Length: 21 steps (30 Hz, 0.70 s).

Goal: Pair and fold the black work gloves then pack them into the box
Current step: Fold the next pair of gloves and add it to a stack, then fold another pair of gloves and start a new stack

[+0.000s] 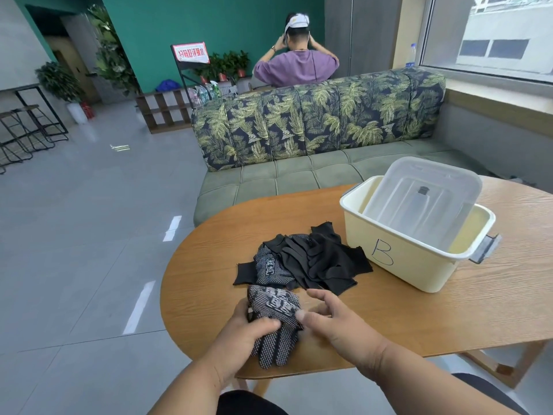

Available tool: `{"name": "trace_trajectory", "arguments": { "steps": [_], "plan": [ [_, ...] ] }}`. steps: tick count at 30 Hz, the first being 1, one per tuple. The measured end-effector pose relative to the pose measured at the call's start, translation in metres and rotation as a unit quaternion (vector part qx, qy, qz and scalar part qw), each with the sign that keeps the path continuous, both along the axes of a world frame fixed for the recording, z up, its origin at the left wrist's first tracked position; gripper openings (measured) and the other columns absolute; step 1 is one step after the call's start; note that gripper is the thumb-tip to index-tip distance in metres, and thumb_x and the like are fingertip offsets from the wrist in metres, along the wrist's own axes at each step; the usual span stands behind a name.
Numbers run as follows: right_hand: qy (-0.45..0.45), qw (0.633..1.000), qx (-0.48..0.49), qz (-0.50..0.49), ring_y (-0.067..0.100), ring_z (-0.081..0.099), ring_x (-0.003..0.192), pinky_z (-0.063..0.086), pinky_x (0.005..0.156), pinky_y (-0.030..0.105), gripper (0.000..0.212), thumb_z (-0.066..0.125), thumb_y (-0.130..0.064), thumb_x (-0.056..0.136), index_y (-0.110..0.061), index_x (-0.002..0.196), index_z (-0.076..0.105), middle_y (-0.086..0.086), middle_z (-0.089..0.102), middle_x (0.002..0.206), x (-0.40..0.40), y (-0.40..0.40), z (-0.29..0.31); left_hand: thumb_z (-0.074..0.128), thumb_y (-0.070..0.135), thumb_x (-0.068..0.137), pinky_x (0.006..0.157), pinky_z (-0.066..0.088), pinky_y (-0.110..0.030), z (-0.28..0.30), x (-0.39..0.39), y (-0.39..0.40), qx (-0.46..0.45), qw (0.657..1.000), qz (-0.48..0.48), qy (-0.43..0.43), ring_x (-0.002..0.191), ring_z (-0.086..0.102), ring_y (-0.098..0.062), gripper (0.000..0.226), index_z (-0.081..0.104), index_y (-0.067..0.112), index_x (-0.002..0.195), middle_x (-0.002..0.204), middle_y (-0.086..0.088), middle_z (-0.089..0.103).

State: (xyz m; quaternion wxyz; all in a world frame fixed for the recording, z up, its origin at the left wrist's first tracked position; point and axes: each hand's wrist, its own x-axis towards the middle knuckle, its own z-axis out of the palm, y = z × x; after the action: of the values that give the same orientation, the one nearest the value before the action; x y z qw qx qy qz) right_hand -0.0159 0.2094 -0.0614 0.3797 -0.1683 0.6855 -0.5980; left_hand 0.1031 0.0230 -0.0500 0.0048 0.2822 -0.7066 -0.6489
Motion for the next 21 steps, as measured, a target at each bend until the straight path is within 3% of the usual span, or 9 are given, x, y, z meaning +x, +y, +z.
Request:
{"name": "trace_trajectory", "arguments": {
  "steps": [3, 6, 8, 12, 21],
  "plan": [
    [-0.001, 0.998, 0.04, -0.042, 0.013, 0.062, 0.078, 0.054, 0.07, 0.028, 0.043, 0.07, -0.046, 0.095, -0.035, 0.133, 0.055, 0.004, 0.065, 0.098, -0.009, 0.011, -0.009, 0.075, 0.033, 0.086, 0.101, 0.053, -0.05, 0.006, 0.005, -0.025, 0.073, 0.994, 0.081, 0.002, 0.11, 0.073, -0.026, 0.048, 0.063, 0.02, 0.131, 0.114, -0.004, 0.078],
    [-0.068, 0.995, 0.025, -0.061, 0.016, 0.053, 0.067, 0.045, 0.057, 0.028, 0.035, 0.067, -0.031, 0.099, -0.027, 0.132, 0.056, 0.006, 0.06, 0.086, -0.021, 0.02, -0.016, 0.065, 0.025, 0.094, 0.107, 0.05, -0.052, 0.011, 0.012, -0.058, 0.137, 0.974, 0.181, -0.004, 0.115, 0.069, -0.033, 0.033, 0.067, 0.013, 0.125, 0.114, -0.013, 0.078],
    [-0.093, 0.994, 0.017, -0.061, 0.022, 0.051, 0.069, 0.043, 0.056, 0.029, 0.031, 0.064, -0.025, 0.101, -0.021, 0.132, 0.056, 0.009, 0.059, 0.086, -0.028, 0.022, -0.015, 0.068, 0.03, 0.092, 0.101, 0.049, -0.046, 0.01, 0.017, -0.08, 0.132, 0.97, 0.198, -0.039, 0.115, 0.068, -0.032, 0.036, 0.068, 0.015, 0.124, 0.113, -0.012, 0.078],
    [-0.061, 0.995, 0.047, -0.06, 0.024, 0.062, 0.068, 0.053, 0.062, 0.032, 0.022, 0.059, -0.023, 0.104, -0.019, 0.126, 0.06, 0.011, 0.065, 0.089, -0.033, 0.02, -0.013, 0.074, 0.042, 0.085, 0.083, 0.051, -0.036, 0.005, 0.023, -0.107, 0.088, 0.969, 0.195, -0.123, 0.113, 0.068, -0.026, 0.048, 0.066, 0.021, 0.127, 0.11, -0.005, 0.079],
    [-0.036, 0.996, 0.062, -0.053, 0.022, 0.064, 0.067, 0.057, 0.067, 0.032, 0.02, 0.059, -0.024, 0.104, -0.021, 0.123, 0.06, 0.01, 0.069, 0.09, -0.031, 0.02, -0.014, 0.072, 0.036, 0.09, 0.098, 0.048, -0.037, 0.014, 0.011, -0.107, 0.047, 0.979, 0.137, -0.147, 0.113, 0.068, -0.023, 0.036, 0.069, 0.018, 0.121, 0.108, -0.003, 0.08]
  ]
}}
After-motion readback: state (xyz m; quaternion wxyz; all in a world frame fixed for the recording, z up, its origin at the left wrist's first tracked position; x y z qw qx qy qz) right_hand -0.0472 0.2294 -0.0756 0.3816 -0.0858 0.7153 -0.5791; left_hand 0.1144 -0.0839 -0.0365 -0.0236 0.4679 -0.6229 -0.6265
